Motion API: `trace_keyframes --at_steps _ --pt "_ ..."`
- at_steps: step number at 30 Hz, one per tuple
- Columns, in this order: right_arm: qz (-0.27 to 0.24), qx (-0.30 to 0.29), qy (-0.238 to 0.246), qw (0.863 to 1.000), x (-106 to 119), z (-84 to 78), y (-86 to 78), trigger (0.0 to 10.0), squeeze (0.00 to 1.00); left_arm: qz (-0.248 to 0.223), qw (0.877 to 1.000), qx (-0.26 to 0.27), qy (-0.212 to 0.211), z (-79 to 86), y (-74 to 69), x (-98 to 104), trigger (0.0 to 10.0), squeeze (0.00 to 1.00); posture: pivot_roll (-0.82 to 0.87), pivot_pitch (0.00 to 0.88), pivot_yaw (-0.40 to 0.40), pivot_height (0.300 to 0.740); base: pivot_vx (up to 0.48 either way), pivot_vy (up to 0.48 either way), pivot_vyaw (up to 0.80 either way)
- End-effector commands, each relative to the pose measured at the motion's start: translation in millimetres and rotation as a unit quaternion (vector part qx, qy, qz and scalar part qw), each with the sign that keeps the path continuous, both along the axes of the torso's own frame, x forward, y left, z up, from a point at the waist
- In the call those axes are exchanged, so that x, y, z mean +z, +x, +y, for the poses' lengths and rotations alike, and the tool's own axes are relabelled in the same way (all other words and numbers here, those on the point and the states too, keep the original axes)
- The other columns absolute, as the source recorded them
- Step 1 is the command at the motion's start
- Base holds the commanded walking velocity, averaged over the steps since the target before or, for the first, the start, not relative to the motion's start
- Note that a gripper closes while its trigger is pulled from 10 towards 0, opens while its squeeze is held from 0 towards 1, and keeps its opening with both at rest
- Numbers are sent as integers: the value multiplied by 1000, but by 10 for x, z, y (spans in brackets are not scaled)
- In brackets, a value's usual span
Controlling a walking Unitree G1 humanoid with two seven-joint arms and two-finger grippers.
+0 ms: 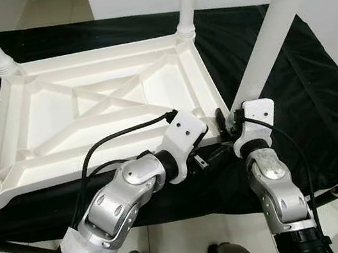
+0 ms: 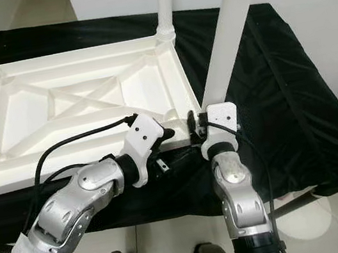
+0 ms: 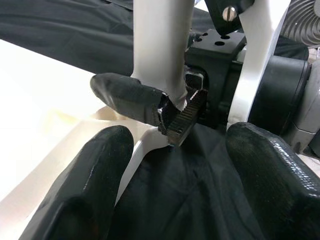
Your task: Building children table
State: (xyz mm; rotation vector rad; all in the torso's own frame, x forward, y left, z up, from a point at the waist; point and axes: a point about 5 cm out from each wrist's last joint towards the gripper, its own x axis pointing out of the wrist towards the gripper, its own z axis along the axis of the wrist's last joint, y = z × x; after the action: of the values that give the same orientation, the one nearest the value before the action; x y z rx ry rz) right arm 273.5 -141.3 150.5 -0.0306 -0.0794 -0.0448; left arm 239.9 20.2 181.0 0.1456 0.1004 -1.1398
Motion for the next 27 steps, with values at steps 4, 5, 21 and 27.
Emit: trace_keyframes --at_steps 4,5,21,27 --pt "3 19 3 1000 36 -20 15 10000 1000 1 999 -35 4 -31 -13 5 10000 0 -91 96 -6 740 0 0 0" --pt "5 23 1 1000 35 -24 18 10000 1000 0 999 -36 4 -36 -9 11 10000 0 -94 99 -7 740 0 0 0" --pt "9 109 -44 993 53 -113 22 10000 0 -5 999 -37 6 -20 49 72 10000 0 -87 139 10 740 0 0 0" --pt "6 167 -53 984 74 -114 7 10000 0 -7 999 -45 9 -9 48 92 10000 0 -64 146 13 740 0 0 0"
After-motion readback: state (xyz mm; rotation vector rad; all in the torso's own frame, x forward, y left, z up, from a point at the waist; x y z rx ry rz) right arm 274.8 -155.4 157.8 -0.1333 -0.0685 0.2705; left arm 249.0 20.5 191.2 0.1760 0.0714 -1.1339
